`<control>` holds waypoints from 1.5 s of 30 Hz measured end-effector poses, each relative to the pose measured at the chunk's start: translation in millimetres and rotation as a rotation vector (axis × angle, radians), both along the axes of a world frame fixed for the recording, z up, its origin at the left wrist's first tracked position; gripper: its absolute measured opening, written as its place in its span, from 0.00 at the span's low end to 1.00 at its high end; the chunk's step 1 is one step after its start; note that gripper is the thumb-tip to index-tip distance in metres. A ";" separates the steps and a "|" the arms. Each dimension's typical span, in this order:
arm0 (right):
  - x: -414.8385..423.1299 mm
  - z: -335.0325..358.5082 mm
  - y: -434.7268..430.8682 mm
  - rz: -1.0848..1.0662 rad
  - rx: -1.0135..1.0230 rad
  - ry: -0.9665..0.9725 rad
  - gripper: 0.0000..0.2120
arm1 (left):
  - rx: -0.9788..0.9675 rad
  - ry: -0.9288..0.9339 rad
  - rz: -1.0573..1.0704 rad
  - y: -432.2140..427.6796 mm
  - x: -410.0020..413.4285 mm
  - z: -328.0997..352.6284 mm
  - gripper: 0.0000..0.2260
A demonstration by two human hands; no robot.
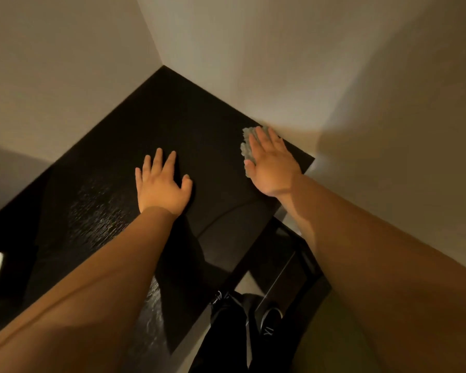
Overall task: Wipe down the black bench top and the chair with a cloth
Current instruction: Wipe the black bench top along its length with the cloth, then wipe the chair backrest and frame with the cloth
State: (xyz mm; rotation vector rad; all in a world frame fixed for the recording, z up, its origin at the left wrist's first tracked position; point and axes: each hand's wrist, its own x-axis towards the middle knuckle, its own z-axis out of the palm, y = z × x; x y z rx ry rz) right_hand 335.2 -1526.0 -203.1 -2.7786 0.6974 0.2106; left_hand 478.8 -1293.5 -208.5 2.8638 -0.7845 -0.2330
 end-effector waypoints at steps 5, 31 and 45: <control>-71.2 -2.4 14.5 -0.161 -0.010 -0.017 0.32 | 0.014 0.033 -0.095 16.0 -69.8 -0.2 0.35; -81.2 -38.8 -2.2 -0.278 0.052 -0.292 0.29 | 0.002 0.029 -0.174 20.6 -103.3 -3.1 0.36; -207.5 -53.8 179.5 -0.427 0.303 -0.250 0.25 | -0.131 0.044 -0.330 36.6 -110.1 6.8 0.28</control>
